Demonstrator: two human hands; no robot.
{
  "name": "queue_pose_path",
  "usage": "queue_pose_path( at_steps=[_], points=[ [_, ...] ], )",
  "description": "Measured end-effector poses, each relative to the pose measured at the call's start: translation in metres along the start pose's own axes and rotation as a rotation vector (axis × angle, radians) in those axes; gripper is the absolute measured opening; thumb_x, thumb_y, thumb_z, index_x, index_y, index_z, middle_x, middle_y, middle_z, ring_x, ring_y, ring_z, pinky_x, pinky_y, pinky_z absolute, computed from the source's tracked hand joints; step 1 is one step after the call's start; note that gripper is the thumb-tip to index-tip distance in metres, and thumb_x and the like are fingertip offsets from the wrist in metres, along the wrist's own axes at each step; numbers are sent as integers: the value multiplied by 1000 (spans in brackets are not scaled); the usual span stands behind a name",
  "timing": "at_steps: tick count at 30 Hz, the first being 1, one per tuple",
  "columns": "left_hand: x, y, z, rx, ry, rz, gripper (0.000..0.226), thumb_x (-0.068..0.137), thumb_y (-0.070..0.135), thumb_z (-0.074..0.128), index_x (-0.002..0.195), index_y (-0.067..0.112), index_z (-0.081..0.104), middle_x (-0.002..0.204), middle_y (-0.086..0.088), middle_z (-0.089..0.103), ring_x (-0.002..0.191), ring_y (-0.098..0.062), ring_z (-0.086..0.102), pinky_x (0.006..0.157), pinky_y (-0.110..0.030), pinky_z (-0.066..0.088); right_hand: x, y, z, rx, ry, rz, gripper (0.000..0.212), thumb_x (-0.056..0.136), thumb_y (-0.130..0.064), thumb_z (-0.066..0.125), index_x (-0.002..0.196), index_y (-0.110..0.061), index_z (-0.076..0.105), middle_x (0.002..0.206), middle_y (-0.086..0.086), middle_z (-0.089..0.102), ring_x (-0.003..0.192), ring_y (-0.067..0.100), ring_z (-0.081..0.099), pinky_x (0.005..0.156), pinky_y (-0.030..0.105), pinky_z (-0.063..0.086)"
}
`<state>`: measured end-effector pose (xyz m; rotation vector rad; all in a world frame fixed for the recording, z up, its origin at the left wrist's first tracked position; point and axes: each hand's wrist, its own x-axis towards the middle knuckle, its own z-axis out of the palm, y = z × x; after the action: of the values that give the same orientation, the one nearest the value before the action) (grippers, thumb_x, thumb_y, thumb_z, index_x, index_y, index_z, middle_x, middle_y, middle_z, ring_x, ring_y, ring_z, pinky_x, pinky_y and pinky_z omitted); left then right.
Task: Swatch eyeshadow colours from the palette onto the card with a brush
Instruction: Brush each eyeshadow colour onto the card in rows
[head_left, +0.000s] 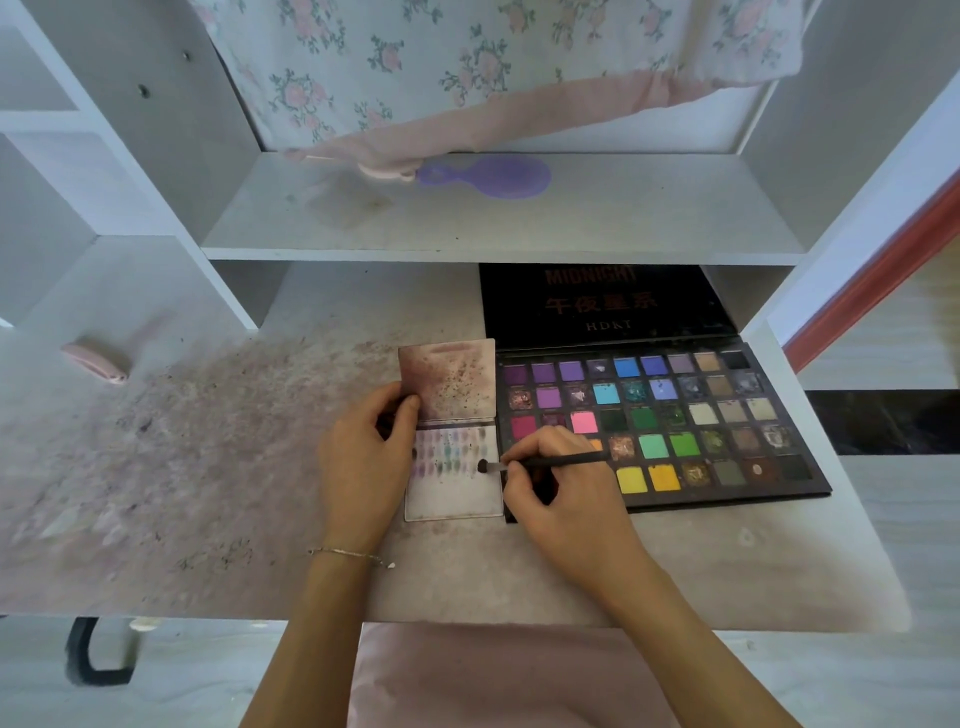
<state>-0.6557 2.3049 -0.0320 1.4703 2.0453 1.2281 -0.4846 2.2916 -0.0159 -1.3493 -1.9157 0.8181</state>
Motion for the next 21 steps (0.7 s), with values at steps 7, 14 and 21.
queue_pose_path(
  at_steps=[7,14,21],
  points=[
    [-1,1,-1,6,10,-2,21,89,20,54,105,19,67,83,19,59,73,10,53,64,-6,37,1,0,0,-13,10,-3,5,82,-14,58,82,-19,58,80,-6,56,79,12,51,68,30,46],
    [-1,1,-1,-2,4,-8,20,89,19,54,104,19,67,81,20,59,73,9,54,61,-3,38,0,1,1,-31,26,-34,5,82,-13,58,83,-17,59,79,-7,54,79,13,51,69,28,45],
    [-2,2,-1,-9,4,-10,21,89,19,55,105,18,67,85,14,62,75,7,54,65,-7,37,0,3,-3,265,191,-92,13,82,-19,51,82,-31,54,78,-14,55,75,4,53,64,15,44]
  ],
)
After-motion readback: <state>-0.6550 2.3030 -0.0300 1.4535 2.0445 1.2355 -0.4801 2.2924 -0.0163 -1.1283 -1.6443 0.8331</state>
